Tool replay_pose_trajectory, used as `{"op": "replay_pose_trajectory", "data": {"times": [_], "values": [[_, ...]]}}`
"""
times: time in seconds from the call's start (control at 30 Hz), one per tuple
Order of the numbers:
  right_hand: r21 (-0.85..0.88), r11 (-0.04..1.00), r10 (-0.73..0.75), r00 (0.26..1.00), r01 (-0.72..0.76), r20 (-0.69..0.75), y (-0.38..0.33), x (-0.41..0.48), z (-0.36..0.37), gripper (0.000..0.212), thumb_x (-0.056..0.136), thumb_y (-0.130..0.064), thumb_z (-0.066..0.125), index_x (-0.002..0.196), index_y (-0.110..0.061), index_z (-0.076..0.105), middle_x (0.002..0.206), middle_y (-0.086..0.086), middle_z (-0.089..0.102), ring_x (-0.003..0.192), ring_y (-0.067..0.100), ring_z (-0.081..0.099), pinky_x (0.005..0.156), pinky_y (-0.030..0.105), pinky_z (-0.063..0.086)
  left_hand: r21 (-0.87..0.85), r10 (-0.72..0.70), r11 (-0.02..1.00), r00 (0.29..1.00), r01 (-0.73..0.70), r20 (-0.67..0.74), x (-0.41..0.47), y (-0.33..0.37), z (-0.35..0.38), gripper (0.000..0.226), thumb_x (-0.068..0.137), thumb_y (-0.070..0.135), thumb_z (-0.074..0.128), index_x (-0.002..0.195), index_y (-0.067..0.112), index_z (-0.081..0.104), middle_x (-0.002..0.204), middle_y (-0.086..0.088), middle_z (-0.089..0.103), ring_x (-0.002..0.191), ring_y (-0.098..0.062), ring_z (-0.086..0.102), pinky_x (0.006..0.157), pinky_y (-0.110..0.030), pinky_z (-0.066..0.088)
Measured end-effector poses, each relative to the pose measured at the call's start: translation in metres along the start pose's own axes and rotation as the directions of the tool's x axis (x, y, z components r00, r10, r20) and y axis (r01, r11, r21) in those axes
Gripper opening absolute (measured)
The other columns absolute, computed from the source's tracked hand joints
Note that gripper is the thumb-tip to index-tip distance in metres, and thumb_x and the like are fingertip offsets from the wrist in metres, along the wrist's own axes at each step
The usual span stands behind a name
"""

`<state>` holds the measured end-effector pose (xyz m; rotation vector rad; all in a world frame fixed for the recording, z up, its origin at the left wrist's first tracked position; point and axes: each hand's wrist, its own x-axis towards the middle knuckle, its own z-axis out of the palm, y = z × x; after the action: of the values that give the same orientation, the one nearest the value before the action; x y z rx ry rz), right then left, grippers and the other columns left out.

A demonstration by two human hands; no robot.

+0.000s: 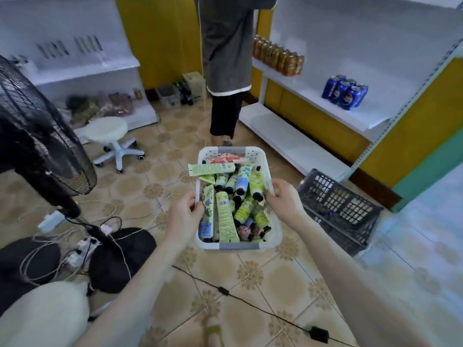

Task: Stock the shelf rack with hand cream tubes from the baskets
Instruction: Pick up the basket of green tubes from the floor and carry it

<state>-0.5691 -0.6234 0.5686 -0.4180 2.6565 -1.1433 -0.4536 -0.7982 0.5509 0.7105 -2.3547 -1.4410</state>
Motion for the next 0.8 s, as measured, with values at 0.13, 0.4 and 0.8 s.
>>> {"op": "replay_pose_trajectory", "data": {"times": [0.13, 0.4, 0.8], "values": [[-0.005, 0.999, -0.052, 0.998, 0.052, 0.047, -0.038, 0.053, 0.022, 0.022, 0.09, -0.008, 0.048, 0.108, -0.003, 0.059, 0.097, 0.006, 0.06, 0.082, 0.014, 0.05, 0.066, 0.025, 0.038, 0.061, -0.005, 0.998, 0.997, 0.01, -0.079, 0.051, -0.01, -0.027, 0.013, 0.089, 0.001, 0.048, 0.084, 0.008, 0.058, 0.085, -0.03, 0.063, 0.079, -0.04, 0.059, 0.072, -0.049, 0.046], [0.02, 0.986, -0.165, 0.98, 0.163, 0.108, -0.101, 0.152, 0.055, 0.029, 0.09, -0.006, 0.047, 0.118, -0.005, 0.055, 0.107, 0.006, 0.06, 0.09, 0.014, 0.05, 0.073, 0.028, 0.042, 0.01, -0.021, 1.0, 0.981, 0.024, -0.193, 0.139, -0.012, -0.069, 0.015, 0.091, 0.0, 0.048, 0.086, 0.01, 0.058, 0.068, -0.001, 0.057, 0.059, -0.013, 0.049, 0.048, -0.009, 0.037], [0.047, 0.953, -0.303, 0.924, 0.301, 0.234, -0.15, 0.342, 0.086, 0.025, 0.087, -0.005, 0.049, 0.111, -0.004, 0.057, 0.102, 0.008, 0.064, 0.095, 0.024, 0.06, 0.083, 0.041, 0.05, -0.079, -0.145, 0.989, 0.92, 0.125, -0.364, 0.292, -0.006, -0.068, 0.019, 0.092, 0.0, 0.046, 0.08, 0.012, 0.054, 0.063, -0.005, 0.053, 0.054, -0.011, 0.045, 0.047, -0.012, 0.033]]}}
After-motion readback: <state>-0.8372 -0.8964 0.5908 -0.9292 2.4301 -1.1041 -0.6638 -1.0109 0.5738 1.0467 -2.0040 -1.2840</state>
